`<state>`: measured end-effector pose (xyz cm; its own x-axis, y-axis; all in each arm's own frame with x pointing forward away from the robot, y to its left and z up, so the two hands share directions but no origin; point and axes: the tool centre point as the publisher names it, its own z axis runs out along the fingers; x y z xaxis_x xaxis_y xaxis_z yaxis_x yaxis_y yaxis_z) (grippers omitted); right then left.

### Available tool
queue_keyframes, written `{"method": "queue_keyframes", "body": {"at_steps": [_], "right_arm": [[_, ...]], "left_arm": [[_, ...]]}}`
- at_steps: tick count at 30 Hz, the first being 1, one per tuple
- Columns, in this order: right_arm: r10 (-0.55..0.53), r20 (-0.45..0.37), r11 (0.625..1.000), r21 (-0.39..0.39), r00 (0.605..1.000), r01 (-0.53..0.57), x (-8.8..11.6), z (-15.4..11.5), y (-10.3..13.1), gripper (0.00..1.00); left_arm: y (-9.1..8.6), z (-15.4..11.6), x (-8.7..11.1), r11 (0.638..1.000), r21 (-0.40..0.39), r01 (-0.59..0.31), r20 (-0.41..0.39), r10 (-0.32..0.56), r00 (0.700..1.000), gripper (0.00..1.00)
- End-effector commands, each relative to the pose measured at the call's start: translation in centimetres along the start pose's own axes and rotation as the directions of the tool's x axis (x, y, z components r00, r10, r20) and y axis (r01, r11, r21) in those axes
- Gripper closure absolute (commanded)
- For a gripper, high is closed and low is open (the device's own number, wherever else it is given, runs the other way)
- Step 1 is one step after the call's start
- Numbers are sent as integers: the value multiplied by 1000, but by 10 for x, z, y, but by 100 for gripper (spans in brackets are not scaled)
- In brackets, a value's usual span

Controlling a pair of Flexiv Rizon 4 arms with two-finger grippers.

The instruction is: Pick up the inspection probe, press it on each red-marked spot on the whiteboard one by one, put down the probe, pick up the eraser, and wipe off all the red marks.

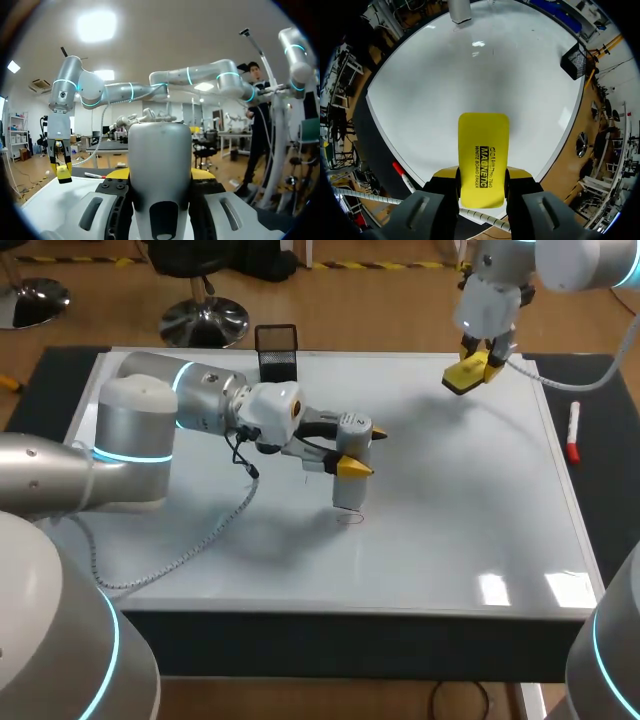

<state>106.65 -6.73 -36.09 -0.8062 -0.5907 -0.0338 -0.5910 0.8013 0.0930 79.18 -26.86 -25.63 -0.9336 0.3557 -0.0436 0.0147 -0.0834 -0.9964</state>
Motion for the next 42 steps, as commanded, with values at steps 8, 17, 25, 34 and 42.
{"method": "queue_keyframes", "body": {"at_steps": [8, 17, 25, 34, 42], "right_arm": [[-1, -2, 1000, 2, 1000, 1, 1, -1, 0, 100], [-1, -2, 1000, 2, 1000, 1, 1, -1, 0, 100], [-1, -2, 1000, 2, 1000, 1, 1, -1, 0, 100], [-1, -2, 1000, 2, 1000, 1, 1, -1, 0, 100], [-1, -2, 1000, 2, 1000, 1, 1, -1, 0, 100]], "left_arm": [[-12, -34, -12, 1000, -13, -18, 82, 19, 996, 100], [-18, -103, -40, 997, -52, -60, 217, 70, 974, 100], [-33, -158, -63, 993, -60, -102, 297, 115, 948, 100], [-41, -216, -93, 992, -55, -113, 350, 125, 928, 100], [-37, -252, -109, 990, -55, -127, 352, 139, 926, 100]]}}
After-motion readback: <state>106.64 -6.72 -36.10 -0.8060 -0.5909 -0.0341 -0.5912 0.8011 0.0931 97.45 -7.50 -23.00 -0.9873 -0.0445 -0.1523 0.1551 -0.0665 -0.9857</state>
